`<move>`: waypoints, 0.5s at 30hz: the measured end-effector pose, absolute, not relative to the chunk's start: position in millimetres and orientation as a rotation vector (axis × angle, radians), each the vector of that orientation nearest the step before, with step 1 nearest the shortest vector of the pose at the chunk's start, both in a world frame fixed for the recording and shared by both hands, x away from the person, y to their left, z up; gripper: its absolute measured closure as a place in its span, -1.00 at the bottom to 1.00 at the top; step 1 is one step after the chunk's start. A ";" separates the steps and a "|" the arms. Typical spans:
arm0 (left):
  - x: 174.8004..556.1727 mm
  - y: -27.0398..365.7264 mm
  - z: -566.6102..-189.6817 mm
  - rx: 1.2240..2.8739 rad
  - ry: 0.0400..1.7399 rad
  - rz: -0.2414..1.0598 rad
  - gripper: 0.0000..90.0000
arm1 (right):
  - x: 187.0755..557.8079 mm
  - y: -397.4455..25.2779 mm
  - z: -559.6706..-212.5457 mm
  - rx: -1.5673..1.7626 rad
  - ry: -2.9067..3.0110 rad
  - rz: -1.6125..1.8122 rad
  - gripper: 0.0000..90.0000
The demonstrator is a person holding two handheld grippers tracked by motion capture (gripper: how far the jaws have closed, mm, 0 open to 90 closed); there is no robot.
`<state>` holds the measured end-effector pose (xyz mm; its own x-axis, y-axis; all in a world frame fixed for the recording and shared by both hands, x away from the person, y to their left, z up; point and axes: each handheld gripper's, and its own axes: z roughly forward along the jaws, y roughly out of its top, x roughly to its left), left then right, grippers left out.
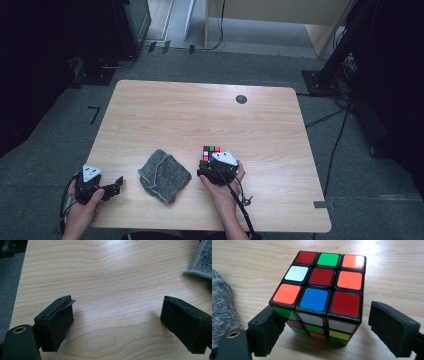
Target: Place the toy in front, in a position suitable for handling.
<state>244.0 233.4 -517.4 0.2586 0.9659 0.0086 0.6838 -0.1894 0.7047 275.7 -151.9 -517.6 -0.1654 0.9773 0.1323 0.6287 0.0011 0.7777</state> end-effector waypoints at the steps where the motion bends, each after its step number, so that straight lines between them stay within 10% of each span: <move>1: 244.0 233.4 -517.4 1.950 1.491 0.625 -0.75 | 275.1 -152.0 -517.5 1.651 1.829 1.016 -0.65; 15: 244.1 233.4 -517.4 1.950 1.490 0.624 -0.75 | 280.9 -154.4 -519.0 1.653 1.837 0.997 -0.53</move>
<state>244.1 233.4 -517.4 0.2594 0.9657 0.0091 0.6837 -0.1902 0.7046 280.9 -154.4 -519.0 -0.1618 0.9792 0.1222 0.6361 0.0088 0.7715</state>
